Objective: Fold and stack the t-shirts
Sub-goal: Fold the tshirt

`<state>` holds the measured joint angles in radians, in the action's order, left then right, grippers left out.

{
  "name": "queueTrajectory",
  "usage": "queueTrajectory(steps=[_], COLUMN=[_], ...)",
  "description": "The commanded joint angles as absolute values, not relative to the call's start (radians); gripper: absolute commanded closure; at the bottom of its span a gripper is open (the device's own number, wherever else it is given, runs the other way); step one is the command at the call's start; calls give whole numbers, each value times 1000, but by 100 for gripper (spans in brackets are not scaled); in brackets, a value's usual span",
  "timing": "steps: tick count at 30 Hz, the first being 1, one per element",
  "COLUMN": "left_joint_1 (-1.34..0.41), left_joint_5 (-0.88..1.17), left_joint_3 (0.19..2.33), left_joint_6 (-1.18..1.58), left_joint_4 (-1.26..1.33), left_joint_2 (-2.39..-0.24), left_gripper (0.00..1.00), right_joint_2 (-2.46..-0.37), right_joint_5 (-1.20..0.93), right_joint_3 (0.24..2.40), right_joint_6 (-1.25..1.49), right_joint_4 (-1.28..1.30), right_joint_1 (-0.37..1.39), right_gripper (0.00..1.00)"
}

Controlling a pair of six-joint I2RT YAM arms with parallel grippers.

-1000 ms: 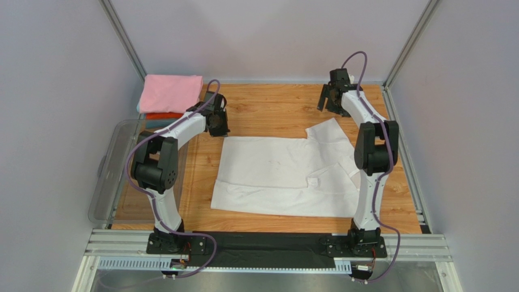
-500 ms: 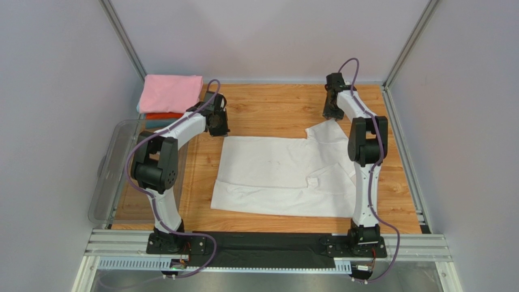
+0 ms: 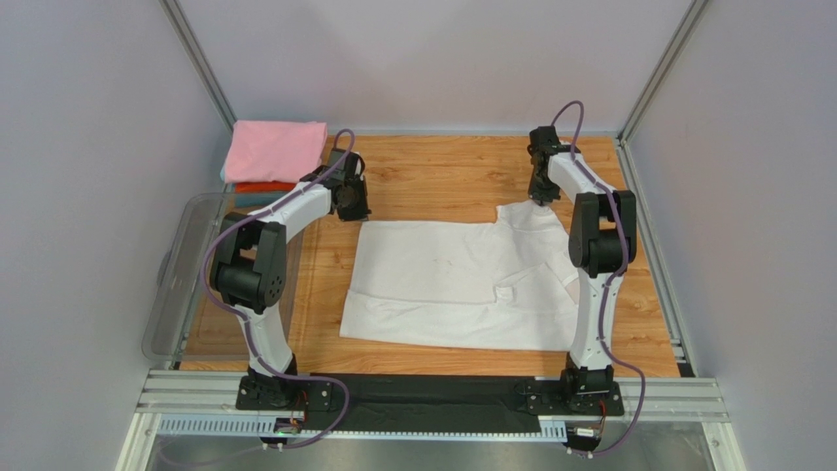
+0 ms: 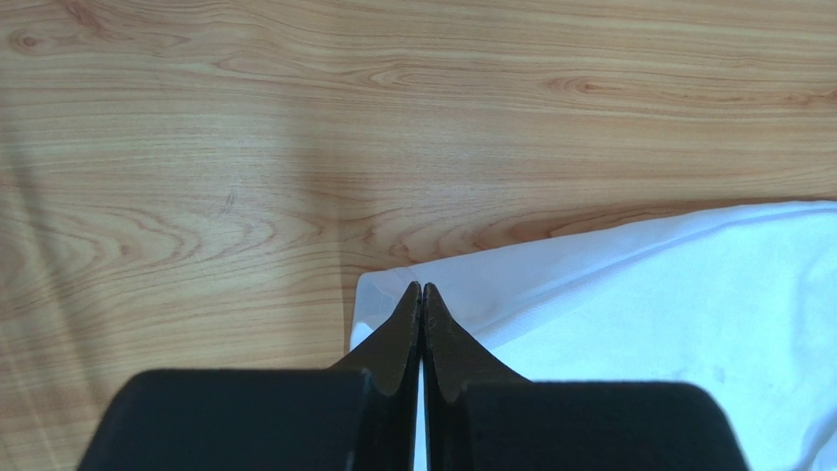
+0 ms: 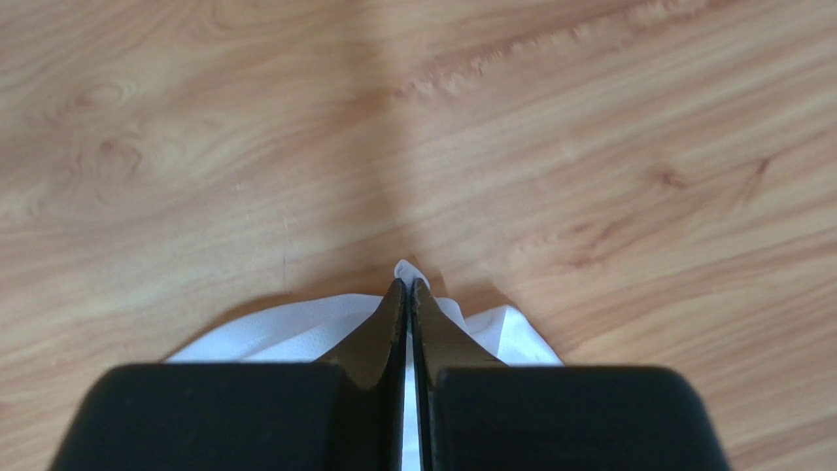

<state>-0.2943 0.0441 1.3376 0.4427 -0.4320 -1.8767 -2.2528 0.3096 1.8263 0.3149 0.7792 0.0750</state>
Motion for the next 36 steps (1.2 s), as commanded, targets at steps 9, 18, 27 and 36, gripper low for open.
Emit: queueTrajectory(steps=[9,18,27,36], left_joint_1=[-296,-298,-298,-298], left_joint_5=[100,130,153,153], left_joint_3=[1192,993,830,752], left_joint_6=[472,495,511,522], left_joint_4=[-344,-244,-167,-161], left_joint_2=[-1700,-1531,-1382,-1307], left_gripper=[100,100,100,100], right_joint_2=[-1759,-1375,-1091,-959], right_joint_5=[342,376,390,364], right_joint_3=[1386,1044,888,804], right_joint_6=[431,495,537,560], right_joint_4=[673,689,816,896], right_joint_1=[109,140,146,156], right_gripper=[100,100,100,99])
